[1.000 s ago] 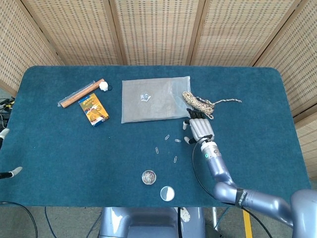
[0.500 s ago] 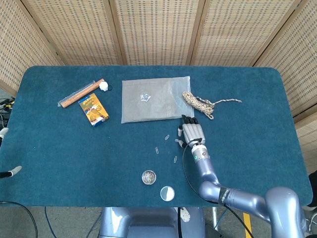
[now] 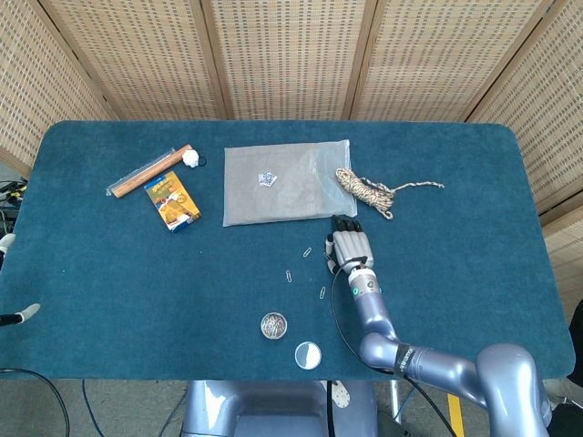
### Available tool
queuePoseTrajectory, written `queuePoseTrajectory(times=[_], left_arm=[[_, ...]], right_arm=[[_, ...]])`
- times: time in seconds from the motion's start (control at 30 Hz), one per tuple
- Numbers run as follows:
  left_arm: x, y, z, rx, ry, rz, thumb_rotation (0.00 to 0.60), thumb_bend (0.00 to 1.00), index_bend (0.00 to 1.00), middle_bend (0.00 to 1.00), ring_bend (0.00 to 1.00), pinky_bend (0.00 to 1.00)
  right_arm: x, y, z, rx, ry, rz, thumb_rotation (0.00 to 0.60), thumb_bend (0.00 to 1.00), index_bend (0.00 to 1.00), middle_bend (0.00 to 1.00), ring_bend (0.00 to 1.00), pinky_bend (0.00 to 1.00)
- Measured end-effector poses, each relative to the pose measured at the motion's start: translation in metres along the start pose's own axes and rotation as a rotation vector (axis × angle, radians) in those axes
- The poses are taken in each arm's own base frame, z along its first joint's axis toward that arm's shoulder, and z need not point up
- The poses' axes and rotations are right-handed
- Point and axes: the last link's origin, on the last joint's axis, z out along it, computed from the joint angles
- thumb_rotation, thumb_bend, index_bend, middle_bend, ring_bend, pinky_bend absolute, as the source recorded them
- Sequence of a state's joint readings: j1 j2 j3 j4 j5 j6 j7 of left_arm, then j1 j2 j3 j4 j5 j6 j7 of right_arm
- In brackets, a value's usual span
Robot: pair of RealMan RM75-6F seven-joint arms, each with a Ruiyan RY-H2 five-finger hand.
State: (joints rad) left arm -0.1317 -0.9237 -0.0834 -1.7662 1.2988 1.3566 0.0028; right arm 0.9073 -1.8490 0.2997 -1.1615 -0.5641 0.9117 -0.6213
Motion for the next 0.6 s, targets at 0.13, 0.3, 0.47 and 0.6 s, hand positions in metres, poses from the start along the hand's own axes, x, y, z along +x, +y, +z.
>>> queuePoseTrajectory(times=[0.13,0.3,0.47,0.6], left_arm=[[0.0,0.0003,-0.0002,0.0,0.003,0.0,0.6,0.0,0.0,0.0,0.0,0.0],[-0.0005,0.001,0.0,-0.003,0.002,0.0,0.6,0.0,0.0,0.0,0.0,0.0],[-0.0001,0.001,0.0001,-0.005,0.008,0.0,0.6,0.0,0.0,0.0,0.0,0.0],[-0.0003,0.0007,0.0004,-0.005,0.007,-0.002,0.6,0.0,0.0,0.0,0.0,0.0]], right_arm=[[-0.0018,-0.0012,0.0008,0.0,-0.009,0.0,0.6,0.33,0.51,0.0,0.0,0.0],[-0.0031,-0.0039,0.0019,0.006,-0.016,0.003,0.6,0.36,0.54,0.0,0.0,0.0],[-0.0038,-0.0064,0.0024,0.02,-0.01,-0.005,0.6,0.43,0.67,0.0,0.0,0.0],[-0.0046,-0.0093,0.0018,0.038,-0.006,0.01,0.6,0.43,0.68,0.0,0.0,0.0]])
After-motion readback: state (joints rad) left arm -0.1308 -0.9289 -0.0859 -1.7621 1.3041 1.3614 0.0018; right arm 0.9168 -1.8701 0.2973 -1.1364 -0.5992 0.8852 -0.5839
